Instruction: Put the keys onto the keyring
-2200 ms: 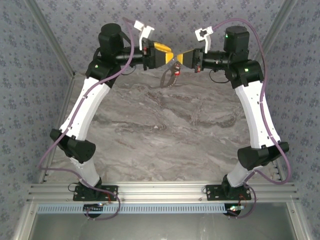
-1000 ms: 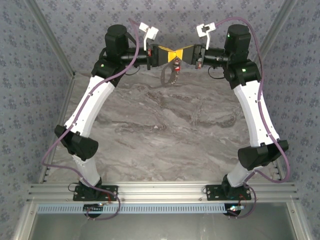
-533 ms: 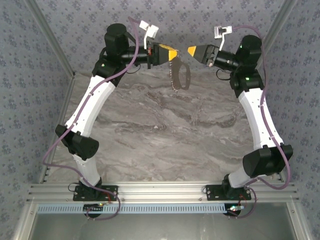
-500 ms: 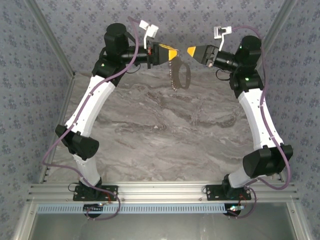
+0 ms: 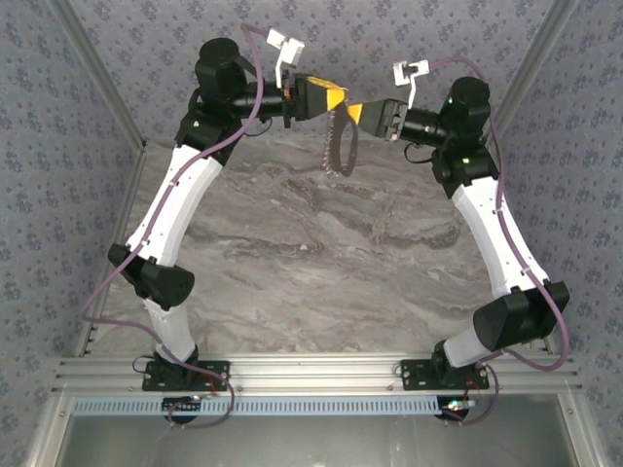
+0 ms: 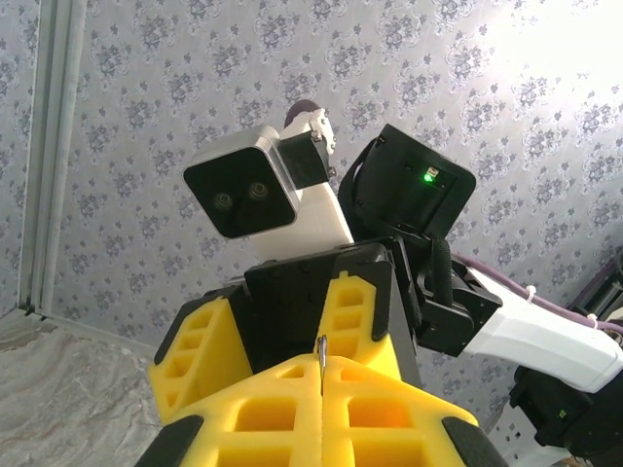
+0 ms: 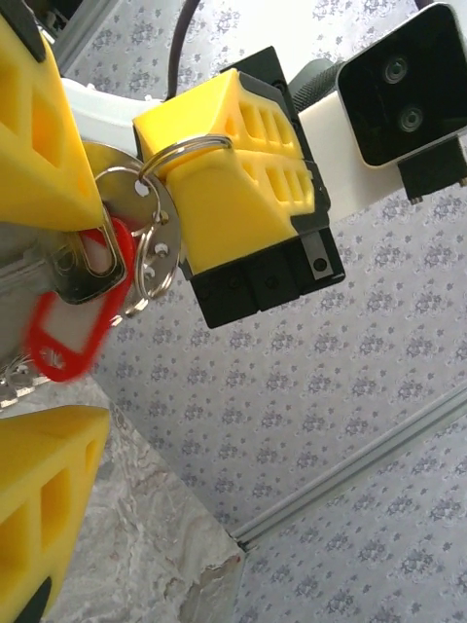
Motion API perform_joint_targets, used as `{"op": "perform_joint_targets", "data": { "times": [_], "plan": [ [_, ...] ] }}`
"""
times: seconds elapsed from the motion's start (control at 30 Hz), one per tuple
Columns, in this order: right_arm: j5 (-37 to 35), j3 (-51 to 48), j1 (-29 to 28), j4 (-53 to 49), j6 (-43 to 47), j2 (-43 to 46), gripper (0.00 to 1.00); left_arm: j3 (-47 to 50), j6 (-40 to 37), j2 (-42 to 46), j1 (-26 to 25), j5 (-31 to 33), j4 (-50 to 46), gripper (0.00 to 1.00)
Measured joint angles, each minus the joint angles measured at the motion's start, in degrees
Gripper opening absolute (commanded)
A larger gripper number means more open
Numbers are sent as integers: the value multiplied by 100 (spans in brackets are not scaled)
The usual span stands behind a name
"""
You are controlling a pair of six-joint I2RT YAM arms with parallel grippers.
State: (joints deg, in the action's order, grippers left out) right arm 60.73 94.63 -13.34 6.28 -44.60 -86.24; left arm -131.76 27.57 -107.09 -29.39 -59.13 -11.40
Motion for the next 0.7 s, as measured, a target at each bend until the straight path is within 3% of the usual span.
{"op": "perform_joint_targets", "data": {
  "times": [0.6, 0.7],
  "plan": [
    [20, 2, -236, 96, -28, 0, 53, -11, 190, -61, 0, -28, 173, 0],
    [22, 2, -256, 125, -81, 0, 49, -11, 190, -61, 2, -28, 181, 0]
  ]
}}
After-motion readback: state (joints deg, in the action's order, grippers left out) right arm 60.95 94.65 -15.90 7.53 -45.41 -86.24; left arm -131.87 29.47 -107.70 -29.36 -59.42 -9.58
